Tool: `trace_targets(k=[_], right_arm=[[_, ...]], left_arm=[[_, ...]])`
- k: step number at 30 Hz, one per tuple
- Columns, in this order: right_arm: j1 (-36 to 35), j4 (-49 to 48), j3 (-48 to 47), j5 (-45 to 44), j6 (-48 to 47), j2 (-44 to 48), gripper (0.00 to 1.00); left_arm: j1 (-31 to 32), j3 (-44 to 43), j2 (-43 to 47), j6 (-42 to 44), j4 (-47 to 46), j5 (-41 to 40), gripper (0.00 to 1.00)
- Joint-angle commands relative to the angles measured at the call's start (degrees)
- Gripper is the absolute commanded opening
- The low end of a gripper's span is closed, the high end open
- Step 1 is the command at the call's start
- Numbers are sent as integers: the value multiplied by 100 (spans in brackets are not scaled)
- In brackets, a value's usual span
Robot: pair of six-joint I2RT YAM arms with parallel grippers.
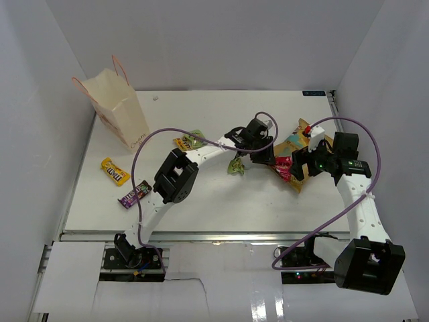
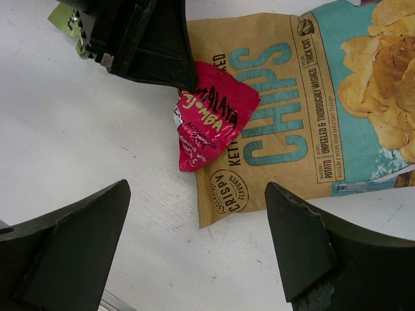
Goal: Place the snacks into the paper bag
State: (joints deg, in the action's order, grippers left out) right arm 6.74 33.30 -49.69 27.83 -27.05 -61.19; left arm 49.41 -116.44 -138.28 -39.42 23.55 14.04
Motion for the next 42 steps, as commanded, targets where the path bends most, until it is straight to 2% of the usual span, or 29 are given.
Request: trace_targets(k=[1,4,7,8,12,15,16,17,20,21,23,24,26,30,32,34,38,42], right_arm=[[20,-87,30,170,94,28,90],[20,-78,3,196,94,28,90],[20,-78,-5,214,94,10,90],[20,-78,-5,222,94,19,90],[29,-69,3,222,94,19,90],[29,-52,3,205,59,63,91],[29,-52,12,205,24,72,91],[29,-43,30,222,-2,98,91],[29,-52,39,318,-81,186,91],[29,-52,30,345,-90,195,91],[29,-60,3,424,-108,195,91],[29,-69,3,459,-108,178,91],[29,-87,-5,538,-151,116,91],[29,-192,3,635,-169,28,91],[29,-236,3,662,-178,-24,91],[29,-280,-5,671,-178,-68,91],[29,-394,-49,750,-161,-218,91],[29,-421,-146,759,-143,-315,91]], left_arm=[[78,-300,56,215,106,37,45],[95,-370,12,233,71,142,39],[95,-388,55,233,-78,230,27],[95,-379,73,233,-183,309,18],[69,-160,345,242,-465,389,0],[-53,340,862,250,-588,257,0],[-115,759,1055,259,-632,205,0],[-194,990,1501,285,-737,152,0],[-589,1895,2294,443,-808,-217,0],[-816,2106,2862,487,-808,-453,0],[-1072,2676,3445,566,-773,-621,0],[-1317,2801,3979,663,-712,-796,0],[-1651,3021,4465,786,-422,-981,0],[-2329,3049,5668,1163,254,-1945,0],[-2628,2935,5960,1287,746,-2395,0],[-3181,2715,6224,1506,1132,-2904,0],[-4129,2127,6138,1815,1556,-3399,0],[-4483,1801,5831,1876,1583,-3830,0]])
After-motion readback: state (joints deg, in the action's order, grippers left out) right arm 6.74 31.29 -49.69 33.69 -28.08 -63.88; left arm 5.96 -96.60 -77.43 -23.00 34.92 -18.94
